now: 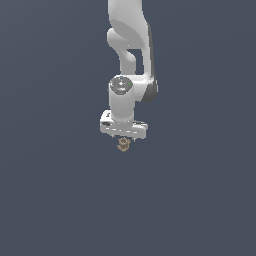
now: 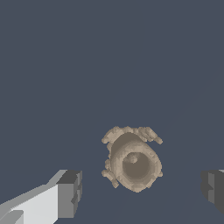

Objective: Pick up the object and move it to a goal position.

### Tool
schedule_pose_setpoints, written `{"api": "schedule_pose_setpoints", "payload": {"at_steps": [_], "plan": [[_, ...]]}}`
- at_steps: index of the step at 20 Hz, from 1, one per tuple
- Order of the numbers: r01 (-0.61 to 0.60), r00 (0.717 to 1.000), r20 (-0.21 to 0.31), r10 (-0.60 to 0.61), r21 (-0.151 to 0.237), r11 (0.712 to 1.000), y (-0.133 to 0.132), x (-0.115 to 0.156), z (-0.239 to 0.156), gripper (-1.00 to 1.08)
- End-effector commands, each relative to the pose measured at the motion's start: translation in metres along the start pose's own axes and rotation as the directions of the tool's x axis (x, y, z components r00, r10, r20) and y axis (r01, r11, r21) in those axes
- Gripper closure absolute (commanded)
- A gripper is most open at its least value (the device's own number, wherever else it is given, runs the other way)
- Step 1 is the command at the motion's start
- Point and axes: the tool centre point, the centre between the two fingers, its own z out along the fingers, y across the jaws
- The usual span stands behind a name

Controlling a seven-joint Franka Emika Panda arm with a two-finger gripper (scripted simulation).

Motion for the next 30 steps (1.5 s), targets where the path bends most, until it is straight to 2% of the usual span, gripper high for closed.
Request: {"api": "schedule_pose_setpoints", "payload": {"at_steps": [1,10,15,16,30], "plan": [[0.000,1.000,0.000,0.000,0.000,1.000,0.000,0.000,0.004,-0.92],[-0.004,1.000,0.000,0.004,0.000,1.000,0.001,-0.002,0.043,-0.92],[-0.004,1.000,0.000,0.004,0.000,1.000,0.001,-0.001,0.050,-0.92],[-0.004,1.000,0.000,0.004,0.000,1.000,0.001,-0.001,0.050,1.08],[-0.004,1.000,-0.002,0.004,0.000,1.000,0.003,0.002,0.045,1.08]]}}
